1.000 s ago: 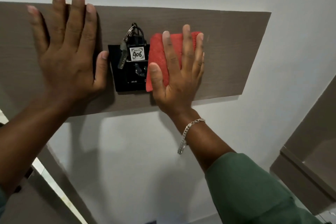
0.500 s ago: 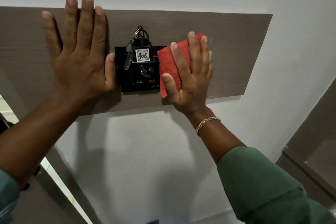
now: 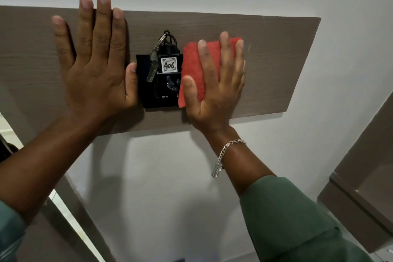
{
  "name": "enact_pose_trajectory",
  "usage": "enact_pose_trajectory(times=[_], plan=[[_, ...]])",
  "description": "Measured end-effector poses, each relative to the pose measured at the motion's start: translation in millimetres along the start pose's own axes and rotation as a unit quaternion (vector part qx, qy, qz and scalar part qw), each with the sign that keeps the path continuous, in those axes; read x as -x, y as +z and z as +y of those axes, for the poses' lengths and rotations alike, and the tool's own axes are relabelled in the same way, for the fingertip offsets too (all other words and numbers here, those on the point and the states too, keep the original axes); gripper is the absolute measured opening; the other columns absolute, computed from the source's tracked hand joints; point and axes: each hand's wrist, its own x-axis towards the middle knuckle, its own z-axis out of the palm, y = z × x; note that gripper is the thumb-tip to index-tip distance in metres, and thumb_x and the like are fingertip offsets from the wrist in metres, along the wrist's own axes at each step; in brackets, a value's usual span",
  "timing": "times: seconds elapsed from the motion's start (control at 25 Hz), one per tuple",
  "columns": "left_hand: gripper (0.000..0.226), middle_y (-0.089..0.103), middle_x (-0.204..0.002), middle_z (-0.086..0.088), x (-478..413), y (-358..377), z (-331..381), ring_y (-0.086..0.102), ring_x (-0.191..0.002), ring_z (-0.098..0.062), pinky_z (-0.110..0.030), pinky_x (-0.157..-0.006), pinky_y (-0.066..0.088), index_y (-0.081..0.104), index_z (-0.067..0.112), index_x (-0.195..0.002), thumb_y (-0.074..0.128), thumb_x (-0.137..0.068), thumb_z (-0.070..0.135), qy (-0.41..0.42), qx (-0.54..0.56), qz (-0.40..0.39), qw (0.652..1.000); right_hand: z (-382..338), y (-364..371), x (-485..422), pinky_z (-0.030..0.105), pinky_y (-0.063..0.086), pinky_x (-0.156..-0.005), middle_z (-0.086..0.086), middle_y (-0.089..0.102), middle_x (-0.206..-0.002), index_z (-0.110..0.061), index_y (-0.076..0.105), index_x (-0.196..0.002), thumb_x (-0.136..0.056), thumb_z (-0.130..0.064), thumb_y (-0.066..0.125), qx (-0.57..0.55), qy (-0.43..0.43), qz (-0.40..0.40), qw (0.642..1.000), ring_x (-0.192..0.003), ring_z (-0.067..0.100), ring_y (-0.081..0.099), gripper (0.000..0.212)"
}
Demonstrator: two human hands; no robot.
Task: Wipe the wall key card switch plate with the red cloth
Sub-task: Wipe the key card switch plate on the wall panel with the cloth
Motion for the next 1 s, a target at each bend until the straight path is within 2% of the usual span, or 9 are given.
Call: enact_pose_trajectory(times=[0.08,0.12,0.24,0.28,0.44,0.48,0.64,0.88,1.0], plan=[[0.067,0.02,-0.164,-0.026,2,1,0,0.017,-0.151,-0.045,-0.068,-0.119,0.014,0.009,0.005,-0.16,0.025,-0.102,0.036,-0.007,-0.001,0.007,1.0,17,-10,11,0.061,0.031,-0.118,0.023,0.043,-0.153,-0.025,0.041,-0.141,-0.094,-0.051,0.043,0.017,-0.075,-0.037,0.996,-0.148,0.044,0.03,0.055],[0.067,0.02,-0.164,-0.026,2,1,1,0.017,-0.152,-0.045,-0.069,-0.119,0.014,0.008,0.005,-0.16,0.025,-0.102,0.036,-0.01,0.0,0.009,1.0,22,-13,12,0.061,0.03,-0.118,0.023,0.043,-0.153,-0.024,0.041,-0.141,-0.092,-0.051,0.044,0.016,-0.076,-0.045,0.996,-0.147,0.044,0.03,0.056],[0.068,0.018,-0.164,-0.026,2,1,4,0.016,-0.152,-0.045,-0.07,-0.119,0.014,0.005,0.007,-0.16,0.025,-0.102,0.037,-0.014,0.014,0.004,1.0,1,-4,0,0.061,0.03,-0.117,0.019,0.041,-0.156,-0.025,0.044,-0.143,-0.099,-0.052,0.038,-0.015,0.054,0.005,0.998,-0.151,0.038,0.026,0.053],[0.068,0.019,-0.164,-0.026,2,1,3,0.016,-0.152,-0.046,-0.07,-0.118,0.013,0.005,0.007,-0.16,0.025,-0.102,0.037,-0.016,0.011,0.004,1.0,-8,0,-4,0.059,0.03,-0.118,0.018,0.041,-0.157,-0.026,0.045,-0.144,-0.1,-0.053,0.035,-0.018,0.067,0.022,0.997,-0.152,0.037,0.026,0.052],[0.066,0.023,-0.163,-0.028,2,-1,3,0.019,-0.15,-0.047,-0.069,-0.118,0.015,0.011,0.004,-0.159,0.025,-0.102,0.036,-0.008,0.003,0.006,1.0,21,-10,3,0.059,0.029,-0.12,0.024,0.044,-0.152,-0.026,0.042,-0.141,-0.094,-0.053,0.042,0.018,-0.095,-0.032,0.995,-0.147,0.045,0.032,0.054],[0.066,0.023,-0.162,-0.028,1,-2,3,0.02,-0.15,-0.048,-0.069,-0.117,0.015,0.013,0.003,-0.158,0.025,-0.102,0.036,-0.006,0.006,0.006,1.0,29,-14,2,0.06,0.028,-0.12,0.025,0.044,-0.151,-0.025,0.041,-0.141,-0.092,-0.053,0.043,0.018,-0.109,-0.046,0.993,-0.146,0.046,0.032,0.056],[0.065,0.024,-0.162,-0.028,2,-2,2,0.021,-0.15,-0.048,-0.07,-0.117,0.016,0.014,0.003,-0.158,0.025,-0.102,0.035,-0.011,0.005,0.007,1.0,7,-2,-4,0.059,0.027,-0.12,0.019,0.039,-0.157,-0.027,0.044,-0.144,-0.098,-0.054,0.038,0.0,0.002,-0.002,1.0,-0.151,0.038,0.025,0.054],[0.066,0.025,-0.162,-0.028,0,-2,4,0.022,-0.149,-0.049,-0.068,-0.118,0.015,0.017,0.003,-0.158,0.027,-0.102,0.036,-0.01,0.001,0.013,1.0,45,-20,0,0.062,0.031,-0.118,0.025,0.044,-0.15,-0.024,0.042,-0.14,-0.092,-0.056,0.045,0.024,-0.169,-0.076,0.982,-0.144,0.048,0.034,0.058],[0.066,0.024,-0.162,-0.028,3,-3,2,0.021,-0.149,-0.05,-0.069,-0.118,0.016,0.016,0.003,-0.158,0.026,-0.102,0.036,-0.011,0.004,0.004,1.0,22,-9,-4,0.06,0.03,-0.118,0.021,0.04,-0.155,-0.024,0.044,-0.143,-0.097,-0.055,0.041,0.003,-0.063,-0.033,0.997,-0.15,0.042,0.027,0.055]])
